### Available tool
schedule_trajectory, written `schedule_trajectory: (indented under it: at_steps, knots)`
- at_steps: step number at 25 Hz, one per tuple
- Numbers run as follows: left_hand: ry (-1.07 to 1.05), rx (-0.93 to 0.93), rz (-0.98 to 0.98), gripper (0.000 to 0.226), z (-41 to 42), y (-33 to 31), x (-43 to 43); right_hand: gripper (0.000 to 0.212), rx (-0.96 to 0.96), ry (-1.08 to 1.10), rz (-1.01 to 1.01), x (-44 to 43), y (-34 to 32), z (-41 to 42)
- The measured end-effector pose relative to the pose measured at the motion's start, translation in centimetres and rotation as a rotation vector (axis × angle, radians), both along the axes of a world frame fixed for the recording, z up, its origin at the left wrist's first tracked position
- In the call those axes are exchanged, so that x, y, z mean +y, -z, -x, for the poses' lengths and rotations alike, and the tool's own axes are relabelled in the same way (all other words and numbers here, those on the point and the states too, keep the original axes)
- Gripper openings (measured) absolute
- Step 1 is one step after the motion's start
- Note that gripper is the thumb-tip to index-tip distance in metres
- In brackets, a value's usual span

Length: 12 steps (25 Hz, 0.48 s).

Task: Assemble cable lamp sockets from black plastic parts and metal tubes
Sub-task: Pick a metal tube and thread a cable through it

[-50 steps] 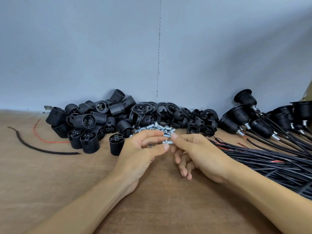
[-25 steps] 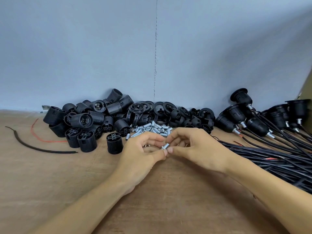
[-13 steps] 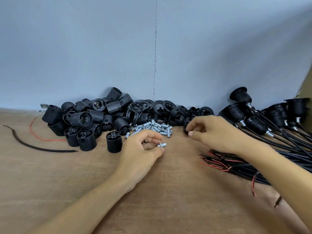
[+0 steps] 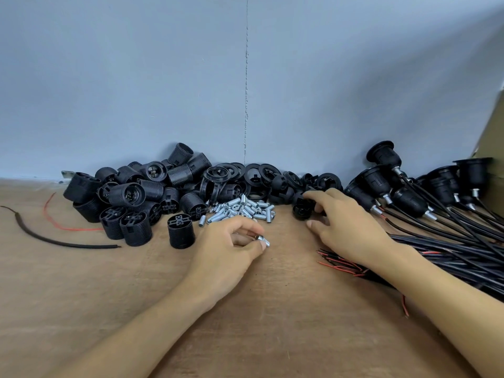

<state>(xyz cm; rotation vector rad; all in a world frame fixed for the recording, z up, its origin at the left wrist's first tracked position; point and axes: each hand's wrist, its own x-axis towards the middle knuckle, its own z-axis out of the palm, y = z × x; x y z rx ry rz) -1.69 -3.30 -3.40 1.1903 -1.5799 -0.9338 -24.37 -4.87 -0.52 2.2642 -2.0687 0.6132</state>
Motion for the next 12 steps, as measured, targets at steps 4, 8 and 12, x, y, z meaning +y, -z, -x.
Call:
schedule_trajectory:
  at_steps: [4, 8, 12]
  knots:
    - [0.010, 0.086, -0.057, 0.019, 0.0, 0.0, -0.1, 0.039, 0.117, 0.005, -0.037, -0.3, 0.6, -0.4]
    - [0.017, 0.195, -0.090, 0.017, 0.0, 0.0, -0.1, 0.014, -0.053, -0.047, 0.004, -0.2, 0.4, -0.4]
    - [0.032, 0.298, -0.076, 0.017, -0.3, -0.1, -0.1, 0.005, -0.441, -0.147, 0.016, 0.1, -0.3, -1.5]
